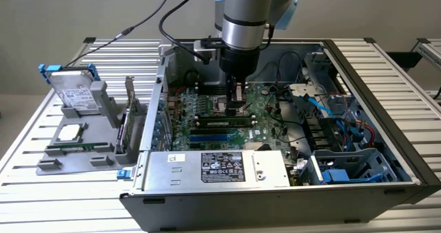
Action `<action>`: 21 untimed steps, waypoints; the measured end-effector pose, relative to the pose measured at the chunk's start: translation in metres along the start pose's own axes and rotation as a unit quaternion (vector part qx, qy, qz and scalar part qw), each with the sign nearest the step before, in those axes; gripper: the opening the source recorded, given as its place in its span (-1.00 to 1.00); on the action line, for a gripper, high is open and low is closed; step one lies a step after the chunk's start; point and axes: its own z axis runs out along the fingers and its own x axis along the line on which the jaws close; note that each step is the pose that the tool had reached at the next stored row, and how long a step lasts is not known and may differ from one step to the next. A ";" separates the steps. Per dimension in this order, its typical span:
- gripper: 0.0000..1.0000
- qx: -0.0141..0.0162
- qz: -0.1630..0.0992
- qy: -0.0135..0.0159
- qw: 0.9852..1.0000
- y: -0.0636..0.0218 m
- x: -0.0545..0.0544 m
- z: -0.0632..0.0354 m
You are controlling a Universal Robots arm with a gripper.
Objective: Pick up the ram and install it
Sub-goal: 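Press down the ram until it locks into place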
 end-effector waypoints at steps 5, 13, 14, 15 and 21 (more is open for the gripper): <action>-0.80 -0.004 0.039 -0.002 0.999 0.0000 0.000 0.0000; -0.80 -0.010 0.101 -0.006 0.995 0.0000 0.000 0.0002; -0.80 -0.010 0.108 -0.007 0.994 0.0000 0.000 0.0002; -0.80 -0.011 0.116 -0.007 0.993 0.0000 0.000 0.0003; -0.80 -0.015 0.161 -0.010 0.987 0.0000 0.000 0.0004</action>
